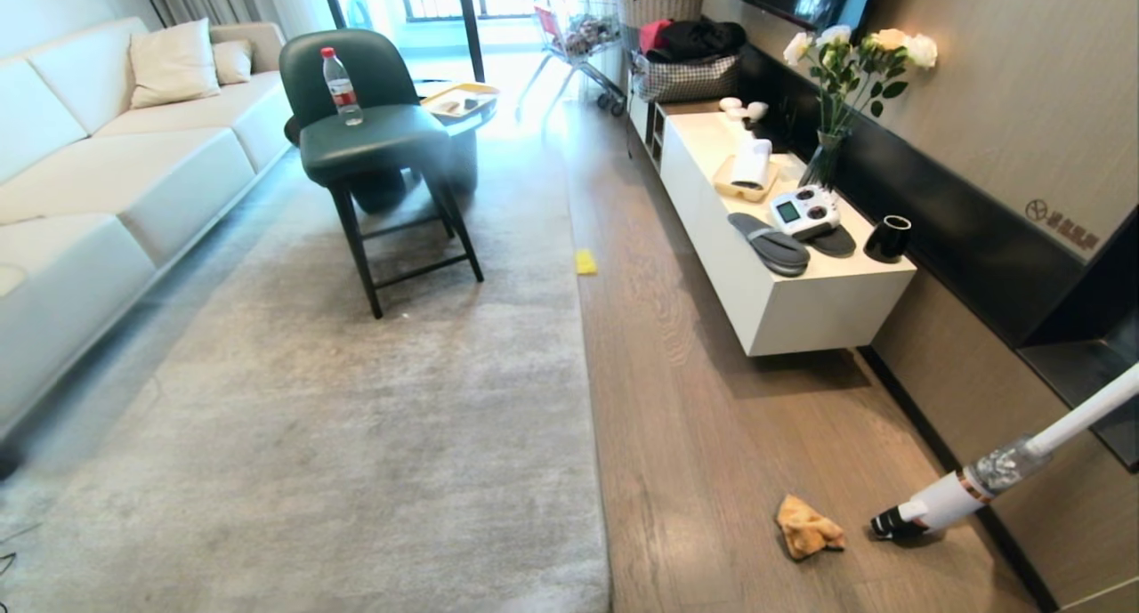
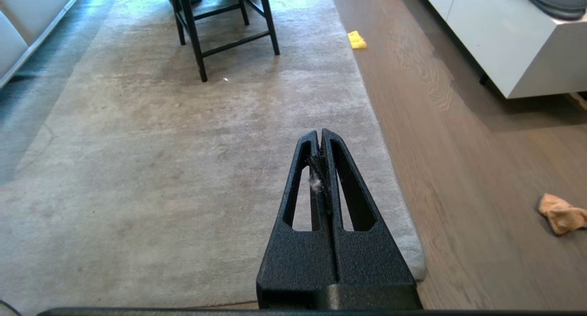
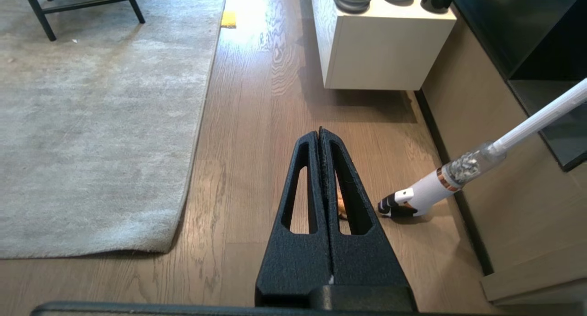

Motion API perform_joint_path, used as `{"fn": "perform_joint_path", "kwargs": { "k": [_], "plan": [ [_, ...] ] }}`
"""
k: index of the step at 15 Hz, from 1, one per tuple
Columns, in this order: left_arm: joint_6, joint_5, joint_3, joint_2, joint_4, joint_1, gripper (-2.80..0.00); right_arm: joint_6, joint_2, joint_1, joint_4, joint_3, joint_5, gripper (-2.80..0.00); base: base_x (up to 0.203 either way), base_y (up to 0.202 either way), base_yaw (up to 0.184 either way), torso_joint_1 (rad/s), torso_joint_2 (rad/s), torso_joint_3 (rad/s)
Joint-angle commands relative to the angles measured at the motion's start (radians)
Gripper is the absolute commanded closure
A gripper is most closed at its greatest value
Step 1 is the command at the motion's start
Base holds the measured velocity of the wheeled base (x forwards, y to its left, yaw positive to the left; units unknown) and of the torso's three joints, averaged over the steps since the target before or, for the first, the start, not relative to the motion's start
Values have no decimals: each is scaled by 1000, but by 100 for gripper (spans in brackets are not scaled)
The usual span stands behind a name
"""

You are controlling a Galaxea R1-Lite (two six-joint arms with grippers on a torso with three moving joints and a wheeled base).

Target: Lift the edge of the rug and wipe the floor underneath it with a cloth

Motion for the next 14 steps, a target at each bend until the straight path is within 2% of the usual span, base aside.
{"fn": "perform_joint_path", "kwargs": {
  "k": [1, 14],
  "plan": [
    [0, 1, 0, 1, 0, 0, 0, -1, 0, 0, 1, 0, 1, 0, 0, 0, 0, 139, -485, -350],
    [0, 1, 0, 1, 0, 0, 0, -1, 0, 0, 1, 0, 1, 0, 0, 0, 0, 189, -541, -353]
  ]
}}
